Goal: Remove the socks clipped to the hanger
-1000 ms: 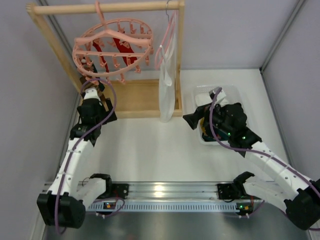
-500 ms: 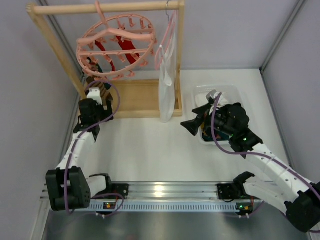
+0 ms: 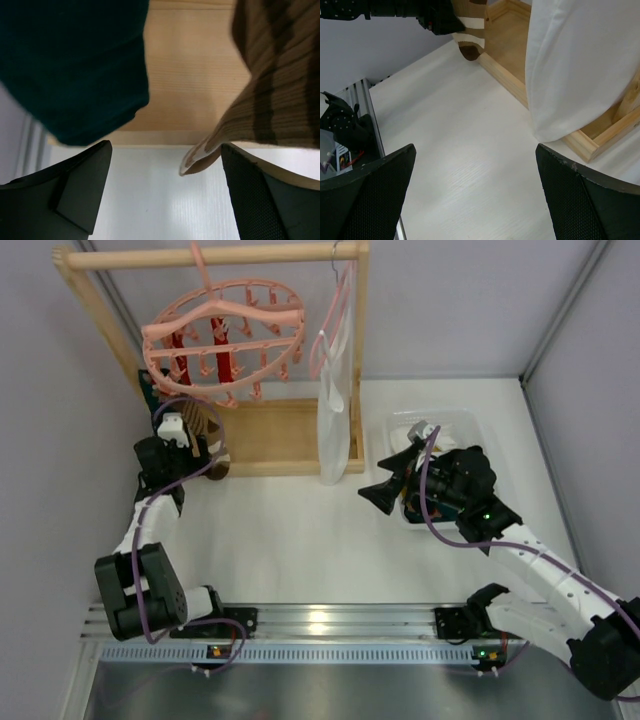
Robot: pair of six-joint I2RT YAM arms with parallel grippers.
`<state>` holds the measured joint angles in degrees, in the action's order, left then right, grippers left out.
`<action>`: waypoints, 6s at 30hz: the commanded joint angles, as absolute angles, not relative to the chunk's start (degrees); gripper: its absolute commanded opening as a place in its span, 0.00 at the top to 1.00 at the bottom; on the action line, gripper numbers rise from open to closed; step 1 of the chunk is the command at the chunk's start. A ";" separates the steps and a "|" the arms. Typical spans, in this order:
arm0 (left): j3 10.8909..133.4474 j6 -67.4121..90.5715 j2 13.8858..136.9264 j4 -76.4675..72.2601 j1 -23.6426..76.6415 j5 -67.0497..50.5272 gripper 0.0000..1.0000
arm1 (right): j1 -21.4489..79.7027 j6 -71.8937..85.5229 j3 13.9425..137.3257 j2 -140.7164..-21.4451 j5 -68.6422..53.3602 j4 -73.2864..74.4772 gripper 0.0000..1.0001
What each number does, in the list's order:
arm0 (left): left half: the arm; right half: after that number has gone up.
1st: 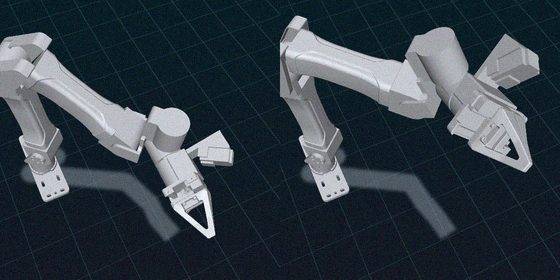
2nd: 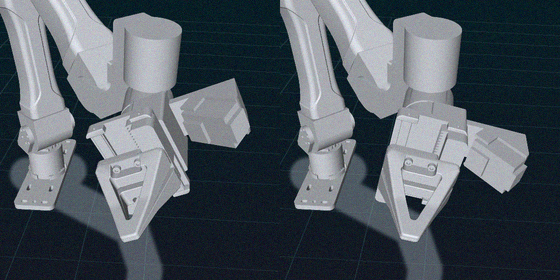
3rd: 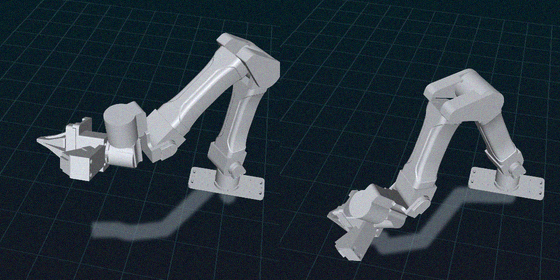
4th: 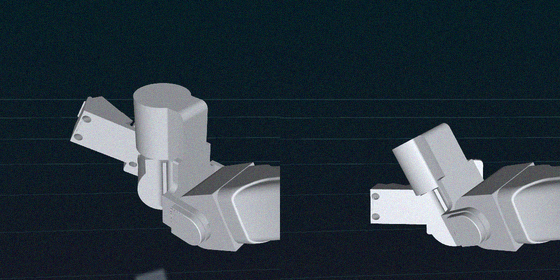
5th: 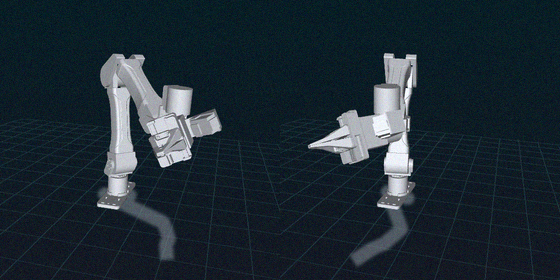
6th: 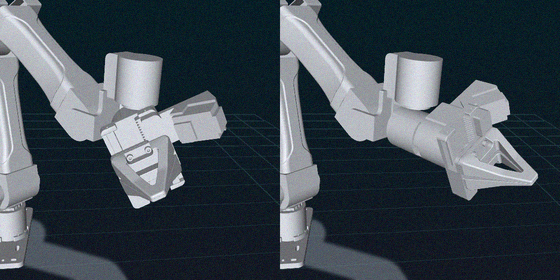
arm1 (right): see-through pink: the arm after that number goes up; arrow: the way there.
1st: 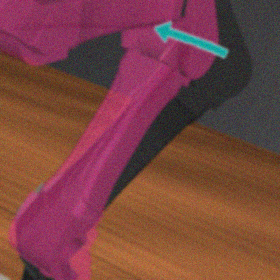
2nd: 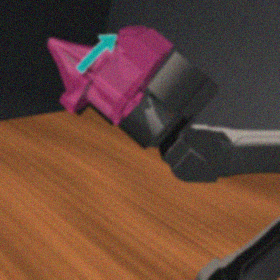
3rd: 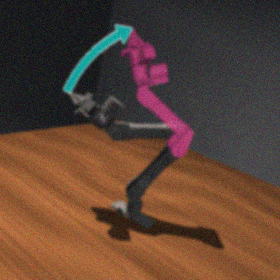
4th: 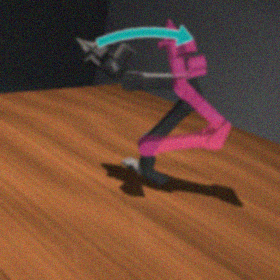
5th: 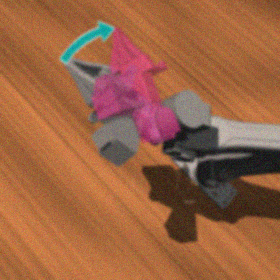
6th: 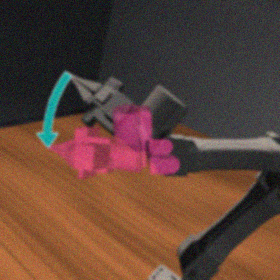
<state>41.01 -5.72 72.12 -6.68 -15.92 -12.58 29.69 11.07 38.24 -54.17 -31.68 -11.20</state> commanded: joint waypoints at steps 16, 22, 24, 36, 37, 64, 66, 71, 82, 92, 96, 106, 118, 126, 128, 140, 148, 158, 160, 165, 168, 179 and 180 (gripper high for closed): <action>39.12 1.39 76.99 -22.94 -11.17 -18.12 0.76 | 29.27 13.27 39.99 -55.72 -35.94 -15.21 0.01; 35.17 5.18 72.78 -26.98 -8.09 -10.66 1.00 | 29.62 14.06 40.52 -55.46 -36.30 -14.85 0.01; 33.84 6.06 70.16 -29.26 -5.91 -6.70 1.00 | 29.88 14.24 40.43 -55.46 -36.21 -14.85 0.01; 30.06 7.48 66.36 -32.87 12.02 22.91 1.00 | 30.76 15.29 41.75 -54.06 -35.77 -12.57 0.01; 29.80 7.12 66.44 -33.57 13.61 24.77 1.00 | 30.85 16.08 41.75 -53.88 -35.16 -12.74 0.01; 35.07 11.08 68.03 -34.80 36.47 65.83 1.00 | 63.63 5.82 101.57 -85.32 15.20 20.55 0.18; 35.77 10.55 68.03 -34.80 37.97 66.62 1.00 | 64.60 4.75 112.17 -92.70 16.25 25.56 0.19; 36.56 10.46 68.64 -34.72 39.90 69.52 1.00 | 64.69 -1.56 131.45 -107.74 18.54 32.86 0.25; 36.04 16.34 71.19 -34.89 41.22 71.28 1.00 | 63.37 -5.71 142.56 -117.06 19.95 29.54 0.34; 38.93 17.05 76.81 -35.07 41.48 69.35 1.00 | 62.05 -6.33 143.79 -120.76 18.11 28.13 0.36; 40.43 16.70 79.10 -34.98 42.01 69.17 1.00 | 62.05 -6.68 142.47 -120.67 18.10 26.99 0.37; 43.15 15.91 81.12 -35.07 43.94 68.03 1.00 | 60.65 -7.21 136.76 -117.78 18.46 25.05 0.37; 45.52 12.66 82.79 -34.98 45.88 67.24 1.00 | 60.38 -8.00 135.53 -118.39 17.23 21.71 0.37; 45.44 12.83 83.23 -34.98 46.41 67.24 1.00 | 60.38 -9.49 135.09 -118.65 21.00 18.11 0.39; 45.35 12.83 83.06 -34.89 46.41 66.97 1.00 | 60.38 -10.19 135.00 -118.65 22.40 17.32 0.41; 44.83 13.45 82.44 -34.89 46.85 66.62 1.00 | 60.38 -10.55 134.91 -119.09 21.53 15.29 0.77; 39.47 16.69 78.68 -34.45 46.85 62.41 1.00 | 60.38 -9.32 131.75 -116.81 19.96 14.24 0.84; 29.01 15.12 66.82 -33.58 55.36 64.86 1.00 | 60.03 -7.03 129.90 -114.96 18.02 13.53 0.75; 27.69 17.48 64.26 -29.56 57.56 65.39 1.00 | 60.03 -6.60 129.03 -114.09 17.40 13.80 0.63; 26.90 26.70 55.38 -16.71 58.80 61.98 1.00 | 60.38 -5.89 123.33 -109.17 16.52 13.45 0.46; 26.46 29.43 51.60 -11.88 58.80 58.82 1.00 | 61.17 -5.54 118.15 -104.78 15.65 12.92 0.35; 25.92 31.37 42.63 -9.40 59.15 33.34 1.00 | 61.79 -0.35 94.68 -79.24 11.77 17.40 0.01; 26.28 31.64 42.89 -9.40 59.41 32.35 1.00 | 61.79 -0.35 89.52 -76.84 12.65 17.49 0.01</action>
